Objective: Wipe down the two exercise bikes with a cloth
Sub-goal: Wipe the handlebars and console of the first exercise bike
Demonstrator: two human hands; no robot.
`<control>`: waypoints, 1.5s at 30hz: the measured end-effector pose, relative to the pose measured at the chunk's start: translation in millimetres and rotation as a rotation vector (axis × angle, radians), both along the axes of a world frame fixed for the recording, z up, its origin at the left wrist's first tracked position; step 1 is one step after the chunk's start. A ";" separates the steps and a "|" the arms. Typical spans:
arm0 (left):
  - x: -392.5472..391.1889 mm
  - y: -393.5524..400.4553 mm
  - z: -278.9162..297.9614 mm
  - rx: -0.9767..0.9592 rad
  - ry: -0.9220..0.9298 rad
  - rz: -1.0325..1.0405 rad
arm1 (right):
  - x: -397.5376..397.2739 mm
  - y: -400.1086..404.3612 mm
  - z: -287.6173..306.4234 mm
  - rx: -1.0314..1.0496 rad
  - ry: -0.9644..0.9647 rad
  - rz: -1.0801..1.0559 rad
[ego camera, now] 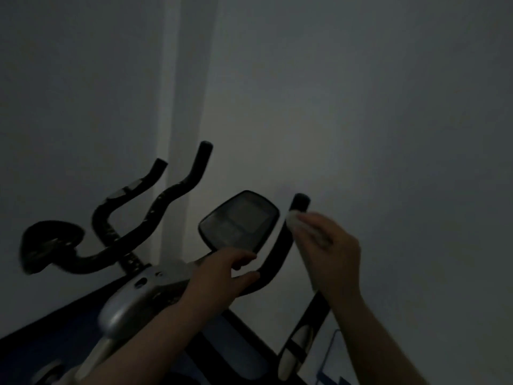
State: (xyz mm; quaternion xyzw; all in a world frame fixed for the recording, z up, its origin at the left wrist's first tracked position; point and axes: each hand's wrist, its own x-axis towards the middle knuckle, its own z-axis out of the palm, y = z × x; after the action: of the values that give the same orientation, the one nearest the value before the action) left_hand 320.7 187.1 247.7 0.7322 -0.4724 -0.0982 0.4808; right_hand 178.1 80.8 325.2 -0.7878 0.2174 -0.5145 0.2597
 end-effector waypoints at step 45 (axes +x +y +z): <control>37.4 79.4 -30.3 0.010 0.129 -0.046 | 46.4 133.9 -116.2 0.627 -0.011 -0.299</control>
State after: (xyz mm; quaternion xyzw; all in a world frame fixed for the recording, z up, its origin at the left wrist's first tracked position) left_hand 358.2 266.4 217.4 0.7156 -0.4567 -0.1588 0.5041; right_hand 224.4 214.7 209.1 -0.6265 0.4766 -0.4592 0.4117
